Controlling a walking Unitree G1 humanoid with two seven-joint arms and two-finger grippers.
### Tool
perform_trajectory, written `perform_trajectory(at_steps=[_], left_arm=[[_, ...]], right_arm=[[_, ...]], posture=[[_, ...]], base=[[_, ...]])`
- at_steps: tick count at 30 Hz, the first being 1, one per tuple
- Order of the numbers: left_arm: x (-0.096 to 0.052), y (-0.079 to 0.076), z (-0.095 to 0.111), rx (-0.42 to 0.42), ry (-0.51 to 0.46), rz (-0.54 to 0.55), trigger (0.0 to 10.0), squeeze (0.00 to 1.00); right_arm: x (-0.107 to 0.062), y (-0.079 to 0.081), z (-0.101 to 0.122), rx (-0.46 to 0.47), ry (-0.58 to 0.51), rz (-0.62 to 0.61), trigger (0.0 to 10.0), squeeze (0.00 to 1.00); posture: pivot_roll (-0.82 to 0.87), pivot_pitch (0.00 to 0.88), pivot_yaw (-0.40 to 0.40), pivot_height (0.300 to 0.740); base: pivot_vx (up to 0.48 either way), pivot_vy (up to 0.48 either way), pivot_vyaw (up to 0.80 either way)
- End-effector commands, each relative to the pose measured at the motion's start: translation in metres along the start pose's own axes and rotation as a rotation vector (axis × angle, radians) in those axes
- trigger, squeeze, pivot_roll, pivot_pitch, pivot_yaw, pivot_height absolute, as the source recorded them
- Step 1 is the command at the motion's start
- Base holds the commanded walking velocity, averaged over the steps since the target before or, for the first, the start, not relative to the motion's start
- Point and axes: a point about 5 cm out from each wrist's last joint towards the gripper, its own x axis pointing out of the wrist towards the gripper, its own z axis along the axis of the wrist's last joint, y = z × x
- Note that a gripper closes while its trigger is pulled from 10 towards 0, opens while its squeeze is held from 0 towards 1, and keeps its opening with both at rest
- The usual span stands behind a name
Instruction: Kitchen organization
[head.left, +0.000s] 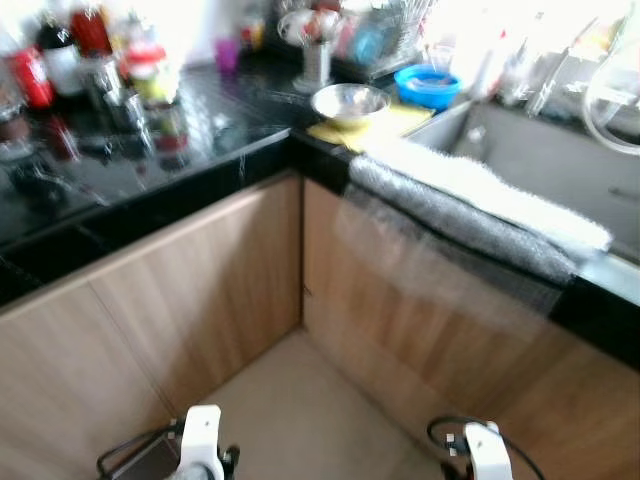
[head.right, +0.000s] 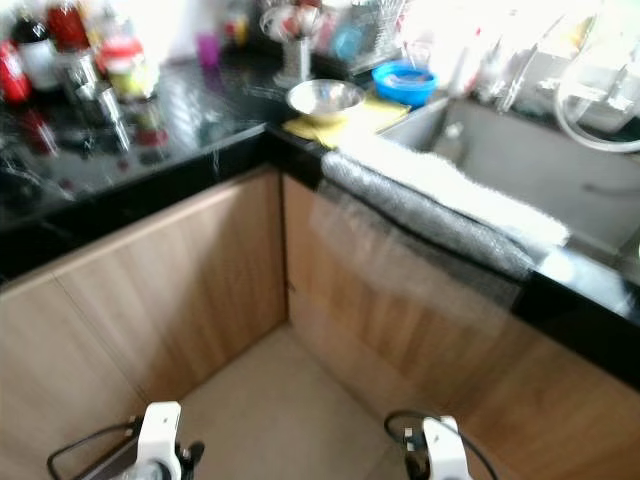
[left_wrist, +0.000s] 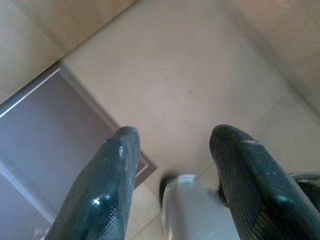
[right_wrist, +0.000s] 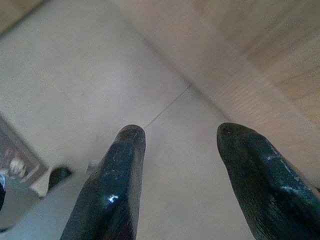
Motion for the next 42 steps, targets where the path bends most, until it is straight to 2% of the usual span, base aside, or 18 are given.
perform_trajectory(at_steps=[1,31,42], left_arm=[[-0.0025,0.0077,-0.0089,0.004,0.037,0.022,10.0,0.00],[-0.0040,0.0086,-0.0134,0.030,0.044,-0.007,10.0,0.00],[-0.0034,0.0091,-0.0108,0.015,0.037,0.006,10.0,0.00]], right_arm=[[-0.0005,0.0045,-0.0069,0.022,0.016,0.008,10.0,0.00],[-0.0015,0.0078,-0.0138,0.021,0.028,0.014,10.0,0.00],[-0.0008,0.0073,-0.0104,0.028,0.019,0.010,10.0,0.00]], posture=[[0.05,0.000,0.029,0.740],[0.05,0.000,0.044,0.740],[0.06,0.000,0.041,0.740]], base=[[0.000,0.000,-0.77],[0.000,0.000,-0.78],[0.000,0.000,-0.77]])
